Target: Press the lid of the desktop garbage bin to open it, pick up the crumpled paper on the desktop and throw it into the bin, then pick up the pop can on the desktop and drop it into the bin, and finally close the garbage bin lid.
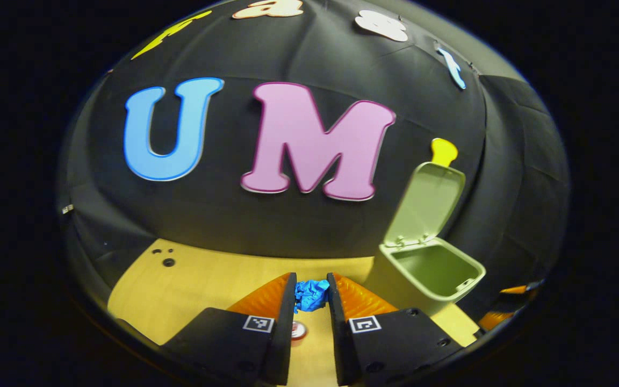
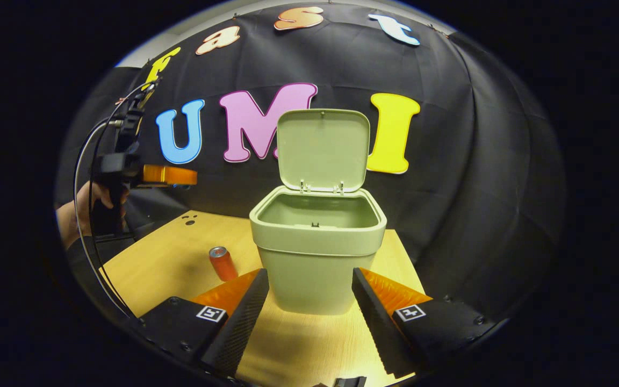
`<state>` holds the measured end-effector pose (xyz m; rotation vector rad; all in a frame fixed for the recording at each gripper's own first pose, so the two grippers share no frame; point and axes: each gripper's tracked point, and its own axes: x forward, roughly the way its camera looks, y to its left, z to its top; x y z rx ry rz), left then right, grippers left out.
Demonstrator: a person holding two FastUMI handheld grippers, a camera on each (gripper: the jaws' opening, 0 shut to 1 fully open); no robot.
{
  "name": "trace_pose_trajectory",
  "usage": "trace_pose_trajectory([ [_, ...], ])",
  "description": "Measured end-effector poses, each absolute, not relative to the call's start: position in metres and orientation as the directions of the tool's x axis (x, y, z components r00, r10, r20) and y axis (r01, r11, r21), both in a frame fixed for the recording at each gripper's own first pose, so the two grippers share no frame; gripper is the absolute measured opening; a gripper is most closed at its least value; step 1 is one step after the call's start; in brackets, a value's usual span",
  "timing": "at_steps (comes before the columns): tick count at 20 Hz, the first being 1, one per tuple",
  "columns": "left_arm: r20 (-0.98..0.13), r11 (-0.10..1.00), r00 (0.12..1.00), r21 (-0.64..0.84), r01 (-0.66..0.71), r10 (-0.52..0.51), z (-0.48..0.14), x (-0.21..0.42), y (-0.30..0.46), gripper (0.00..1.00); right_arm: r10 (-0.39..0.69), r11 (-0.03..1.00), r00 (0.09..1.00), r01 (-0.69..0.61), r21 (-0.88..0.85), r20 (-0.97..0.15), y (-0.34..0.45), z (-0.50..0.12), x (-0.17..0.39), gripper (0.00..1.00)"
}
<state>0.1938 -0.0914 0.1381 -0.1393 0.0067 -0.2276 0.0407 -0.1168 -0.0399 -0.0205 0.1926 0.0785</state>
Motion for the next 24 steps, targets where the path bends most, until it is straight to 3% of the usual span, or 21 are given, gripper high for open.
trace_pose_trajectory([
  [8,0.015,0.891,0.893,-0.063,0.449,-0.449,0.15,0.214,-0.231,0.37,0.134,0.991,0.964,-0.136,0.009,-0.229,-0.131,-0.053,0.053,0.98],
  [12,-0.012,0.869,0.869,-0.005,0.494,-0.494,0.138,0.222,-0.273,0.36,0.161,0.987,0.956,-0.155,0.043,-0.244,-0.136,-0.06,0.048,0.98],
  [18,-0.053,0.854,0.853,0.026,0.52,-0.519,0.122,0.225,-0.294,0.4,0.105,0.994,0.962,-0.091,0.066,-0.252,-0.152,-0.062,0.039,0.98],
  [20,-0.054,0.854,0.854,0.029,0.519,-0.517,0.122,0.225,-0.293,0.45,0.073,0.995,0.962,-0.053,0.084,-0.264,-0.156,-0.064,0.035,0.98],
  [22,-0.042,0.85,0.851,0.04,0.525,-0.523,0.122,0.224,-0.291,0.58,0.042,0.996,0.961,-0.018,0.091,-0.272,-0.156,-0.065,0.03,0.99],
  [24,-0.02,0.847,0.848,0.045,0.529,-0.529,0.127,0.224,-0.283,0.85,0.005,0.997,0.959,0.017,0.074,-0.282,-0.155,-0.066,0.027,0.99],
])
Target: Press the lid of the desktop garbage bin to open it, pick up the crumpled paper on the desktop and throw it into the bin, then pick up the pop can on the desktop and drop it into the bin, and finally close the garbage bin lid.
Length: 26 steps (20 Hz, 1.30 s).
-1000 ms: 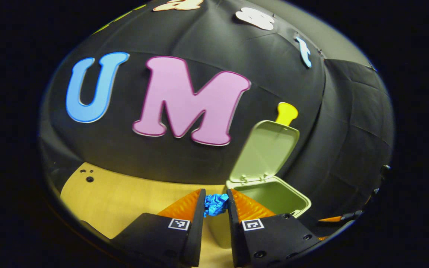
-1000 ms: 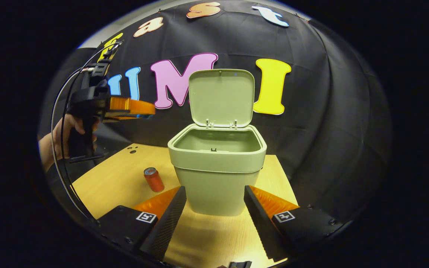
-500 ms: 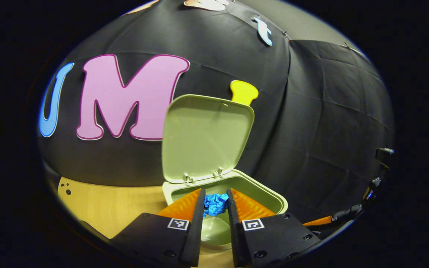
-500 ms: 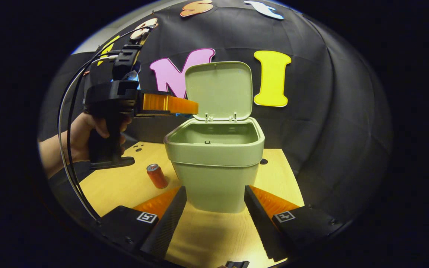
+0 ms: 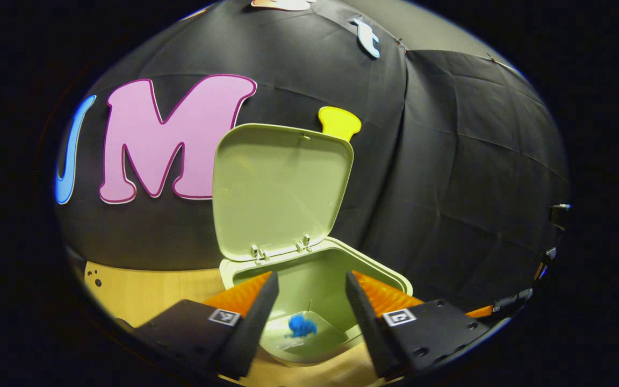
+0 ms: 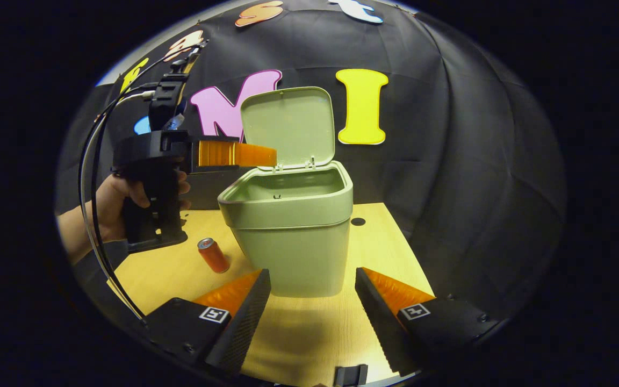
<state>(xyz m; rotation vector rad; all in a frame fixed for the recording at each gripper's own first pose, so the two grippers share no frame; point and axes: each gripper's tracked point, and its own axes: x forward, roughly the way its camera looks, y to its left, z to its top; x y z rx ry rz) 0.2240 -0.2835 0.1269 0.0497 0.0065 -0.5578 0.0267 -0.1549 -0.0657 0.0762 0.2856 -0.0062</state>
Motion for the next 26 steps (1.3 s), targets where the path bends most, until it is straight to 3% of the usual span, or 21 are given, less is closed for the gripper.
trace_pose_trajectory([
  [1,-0.011,0.844,0.845,0.045,0.535,-0.535,0.129,0.225,-0.281,0.99,-0.015,0.997,0.958,0.035,0.067,-0.285,-0.153,-0.066,0.025,0.99],
  [6,0.107,0.854,0.848,0.024,0.52,-0.519,0.156,0.198,-0.223,0.96,-0.114,0.988,0.958,0.136,0.067,-0.263,-0.136,-0.051,0.024,0.99],
  [11,0.164,0.908,0.893,0.078,0.411,-0.419,0.156,0.165,-0.114,0.96,-0.134,0.989,0.964,0.146,0.036,-0.23,-0.097,-0.036,0.021,0.99],
  [17,0.121,0.961,0.955,-0.02,0.275,-0.271,0.106,0.14,-0.001,0.96,-0.053,0.999,0.97,0.053,-0.007,-0.236,-0.033,-0.045,0.029,0.99],
  [26,-0.057,0.994,0.998,-0.108,0.019,-0.025,0.005,0.111,0.138,0.96,0.132,0.99,0.945,-0.138,0.001,-0.298,0.071,-0.091,0.098,0.99],
])
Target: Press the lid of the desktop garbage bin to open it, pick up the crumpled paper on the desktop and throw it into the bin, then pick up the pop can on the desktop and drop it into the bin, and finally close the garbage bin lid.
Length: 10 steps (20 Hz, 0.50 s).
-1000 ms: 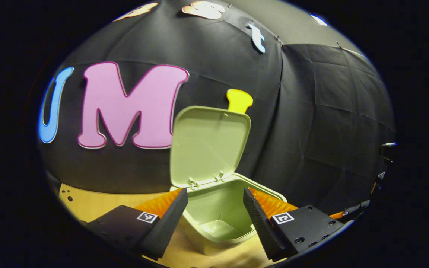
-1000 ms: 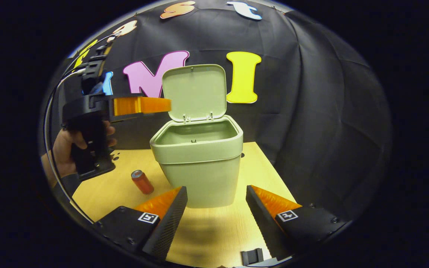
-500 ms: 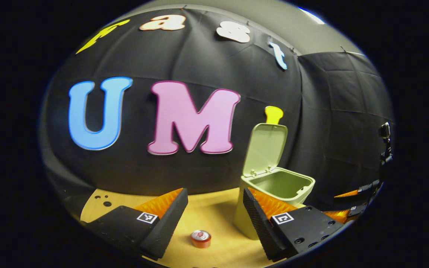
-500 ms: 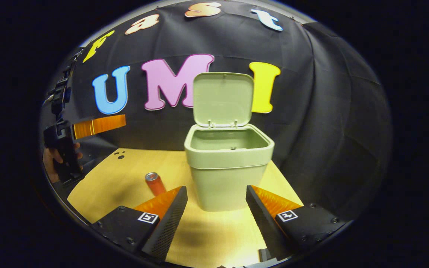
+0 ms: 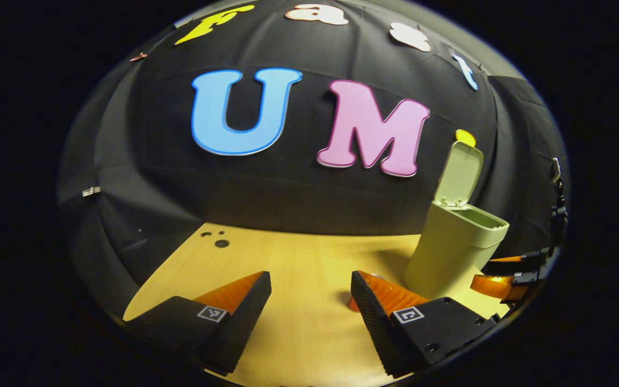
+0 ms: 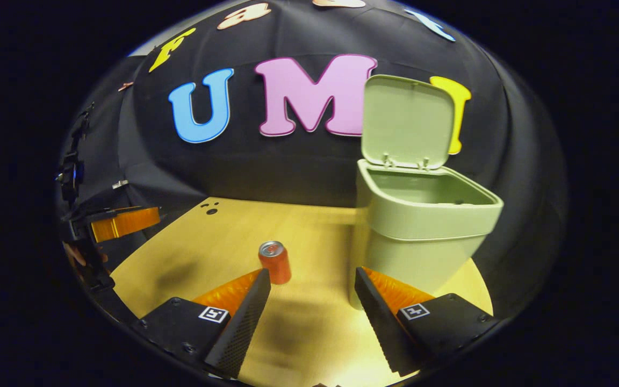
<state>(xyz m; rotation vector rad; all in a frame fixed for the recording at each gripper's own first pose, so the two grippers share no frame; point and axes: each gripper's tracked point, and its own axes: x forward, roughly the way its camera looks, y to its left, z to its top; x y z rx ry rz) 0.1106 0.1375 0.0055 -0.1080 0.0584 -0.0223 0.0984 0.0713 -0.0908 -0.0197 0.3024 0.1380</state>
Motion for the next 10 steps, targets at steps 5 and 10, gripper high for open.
trace_pose_trajectory([
  [5,-0.136,0.992,0.989,-0.11,-0.064,0.048,-0.031,0.095,0.171,0.96,0.19,0.98,0.924,-0.197,0.013,-0.332,0.11,-0.127,0.138,0.99],
  [10,-0.192,0.986,0.978,-0.127,-0.105,0.079,-0.059,0.083,0.184,0.96,0.195,0.98,0.908,-0.199,0.028,-0.371,0.133,-0.168,0.172,0.99],
])
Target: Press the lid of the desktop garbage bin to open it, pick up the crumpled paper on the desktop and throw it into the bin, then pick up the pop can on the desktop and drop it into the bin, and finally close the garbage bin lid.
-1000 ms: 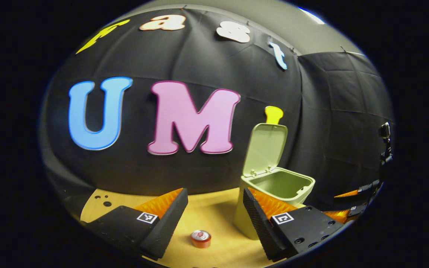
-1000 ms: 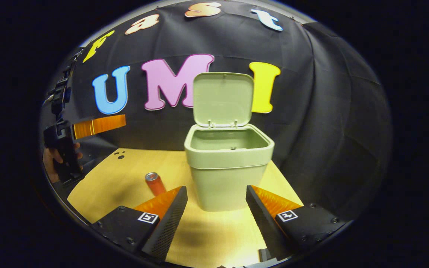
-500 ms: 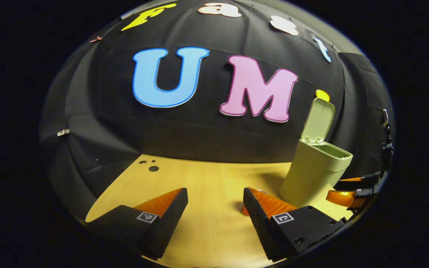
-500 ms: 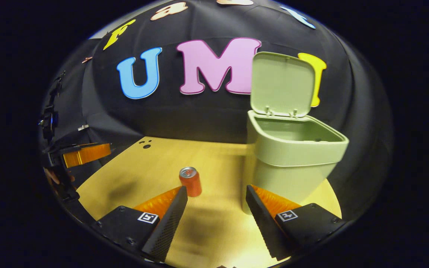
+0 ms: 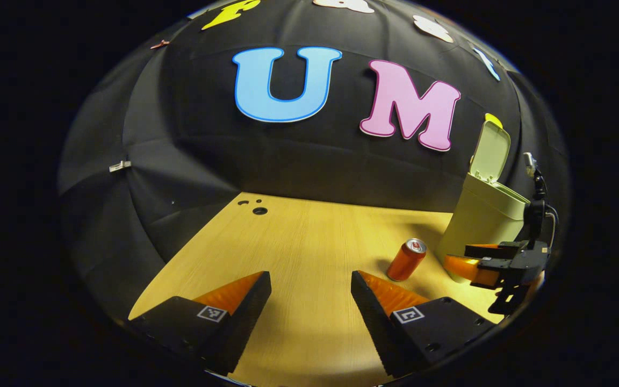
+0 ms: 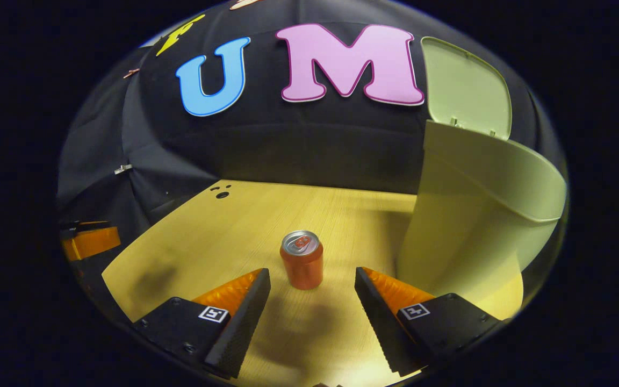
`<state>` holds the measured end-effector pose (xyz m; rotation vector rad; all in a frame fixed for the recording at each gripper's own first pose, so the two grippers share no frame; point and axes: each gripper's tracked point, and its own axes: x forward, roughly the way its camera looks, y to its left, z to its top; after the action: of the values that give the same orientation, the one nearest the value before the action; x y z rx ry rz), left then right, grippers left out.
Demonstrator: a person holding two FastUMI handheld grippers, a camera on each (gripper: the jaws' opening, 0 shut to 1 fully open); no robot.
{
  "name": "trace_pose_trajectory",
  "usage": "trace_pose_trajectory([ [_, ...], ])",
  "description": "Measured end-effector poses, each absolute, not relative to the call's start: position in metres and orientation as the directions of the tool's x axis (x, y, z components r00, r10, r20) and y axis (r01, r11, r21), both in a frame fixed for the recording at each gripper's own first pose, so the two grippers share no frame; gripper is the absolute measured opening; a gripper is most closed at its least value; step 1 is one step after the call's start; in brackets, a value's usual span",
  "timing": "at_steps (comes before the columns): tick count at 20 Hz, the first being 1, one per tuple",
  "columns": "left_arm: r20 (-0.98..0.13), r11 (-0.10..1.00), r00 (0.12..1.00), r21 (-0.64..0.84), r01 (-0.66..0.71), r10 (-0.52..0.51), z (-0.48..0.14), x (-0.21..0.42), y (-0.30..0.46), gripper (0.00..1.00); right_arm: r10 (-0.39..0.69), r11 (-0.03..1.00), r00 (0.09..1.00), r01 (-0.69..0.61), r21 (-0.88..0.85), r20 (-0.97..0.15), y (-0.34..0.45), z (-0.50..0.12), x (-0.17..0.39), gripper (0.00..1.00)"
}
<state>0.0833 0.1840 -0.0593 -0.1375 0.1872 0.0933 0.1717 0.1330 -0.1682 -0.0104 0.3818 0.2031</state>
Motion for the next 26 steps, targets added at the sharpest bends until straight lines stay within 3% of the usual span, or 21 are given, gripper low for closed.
trace_pose_trajectory([
  [13,-0.268,0.977,0.959,-0.16,-0.141,0.095,-0.096,0.094,0.209,0.96,0.118,0.993,0.891,-0.111,0.041,-0.438,0.15,-0.254,0.25,0.99],
  [23,-0.312,0.979,0.947,-0.163,-0.126,0.07,-0.118,0.111,0.198,0.96,0.087,0.995,0.903,-0.06,0.079,-0.42,0.149,-0.255,0.291,0.99],
  [25,-0.315,0.979,0.947,-0.168,-0.116,0.058,-0.12,0.114,0.191,0.96,0.1,0.995,0.901,-0.08,0.064,-0.422,0.152,-0.255,0.292,0.84],
  [26,-0.315,0.98,0.947,-0.168,-0.111,0.053,-0.121,0.115,0.188,0.96,0.101,0.995,0.901,-0.087,0.052,-0.423,0.153,-0.255,0.29,0.84],
])
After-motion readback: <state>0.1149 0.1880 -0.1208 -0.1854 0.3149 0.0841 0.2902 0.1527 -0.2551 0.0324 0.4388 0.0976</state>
